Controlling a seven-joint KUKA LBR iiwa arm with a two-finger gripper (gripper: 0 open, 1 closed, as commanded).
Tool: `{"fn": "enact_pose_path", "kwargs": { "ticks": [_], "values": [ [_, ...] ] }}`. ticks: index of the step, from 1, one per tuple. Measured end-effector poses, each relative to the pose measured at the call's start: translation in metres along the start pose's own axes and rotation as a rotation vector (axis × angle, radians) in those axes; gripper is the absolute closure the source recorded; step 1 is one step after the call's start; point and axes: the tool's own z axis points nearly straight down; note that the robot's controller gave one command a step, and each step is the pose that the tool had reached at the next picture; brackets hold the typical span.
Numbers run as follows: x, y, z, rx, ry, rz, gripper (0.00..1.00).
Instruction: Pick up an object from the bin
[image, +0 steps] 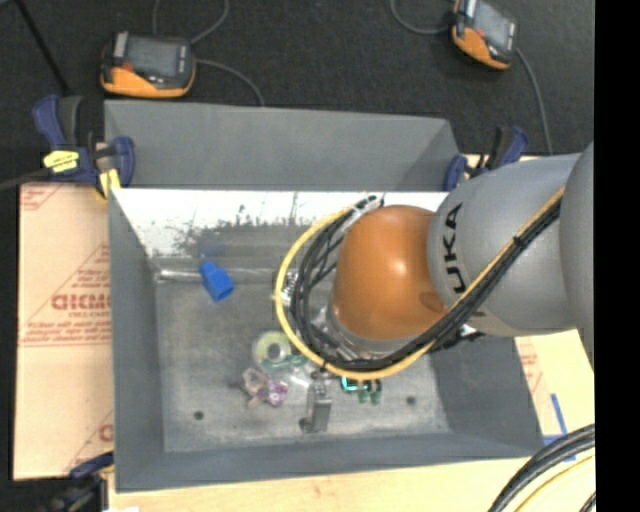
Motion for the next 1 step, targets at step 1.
{"fn": "enact_pose_path", "kwargs": {
  "ticks": [1],
  "values": [
    [-0.0562, -0.0032, 0.0877, -0.001, -0.008, 0.174, 0.00]
  ]
}}
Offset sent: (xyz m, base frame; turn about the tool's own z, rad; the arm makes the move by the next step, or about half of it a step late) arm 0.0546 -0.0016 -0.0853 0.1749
